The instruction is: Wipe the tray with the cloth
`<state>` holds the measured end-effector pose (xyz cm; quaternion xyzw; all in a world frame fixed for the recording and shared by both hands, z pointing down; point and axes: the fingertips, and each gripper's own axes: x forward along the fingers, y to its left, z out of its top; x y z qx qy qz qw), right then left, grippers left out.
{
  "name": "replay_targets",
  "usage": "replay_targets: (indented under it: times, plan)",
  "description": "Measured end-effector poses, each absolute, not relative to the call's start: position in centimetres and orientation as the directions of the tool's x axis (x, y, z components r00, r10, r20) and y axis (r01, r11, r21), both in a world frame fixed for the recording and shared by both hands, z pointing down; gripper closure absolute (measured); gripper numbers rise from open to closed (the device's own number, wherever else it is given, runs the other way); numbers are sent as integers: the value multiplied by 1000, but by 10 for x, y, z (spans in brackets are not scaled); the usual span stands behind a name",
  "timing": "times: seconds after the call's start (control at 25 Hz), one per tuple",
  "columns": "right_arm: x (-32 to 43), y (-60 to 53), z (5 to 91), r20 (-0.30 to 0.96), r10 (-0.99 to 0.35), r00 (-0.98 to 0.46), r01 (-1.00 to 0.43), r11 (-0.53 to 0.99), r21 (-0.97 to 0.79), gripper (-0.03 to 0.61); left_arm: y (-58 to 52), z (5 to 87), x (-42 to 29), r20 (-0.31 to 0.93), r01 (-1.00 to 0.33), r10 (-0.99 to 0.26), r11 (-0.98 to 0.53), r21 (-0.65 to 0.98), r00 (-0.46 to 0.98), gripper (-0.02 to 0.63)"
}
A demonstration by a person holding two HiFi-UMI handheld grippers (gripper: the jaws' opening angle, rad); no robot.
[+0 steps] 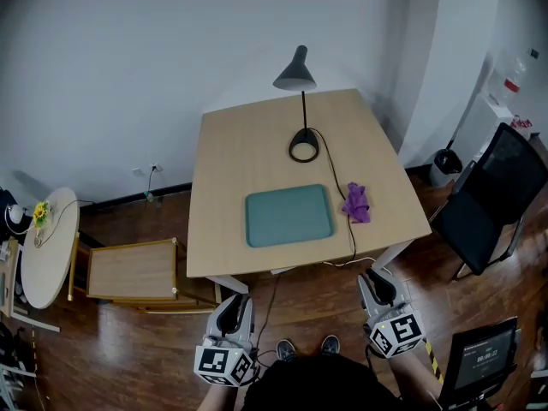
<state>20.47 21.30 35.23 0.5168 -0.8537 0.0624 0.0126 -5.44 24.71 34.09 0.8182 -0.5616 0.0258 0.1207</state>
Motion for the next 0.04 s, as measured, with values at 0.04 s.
replay_targets:
  times: [0.04]
  plan:
    - [204, 216, 353, 84, -879, -468, -882, 461, -96, 505, 251, 342, -54, 177, -925, -913, -341, 167, 368, 512]
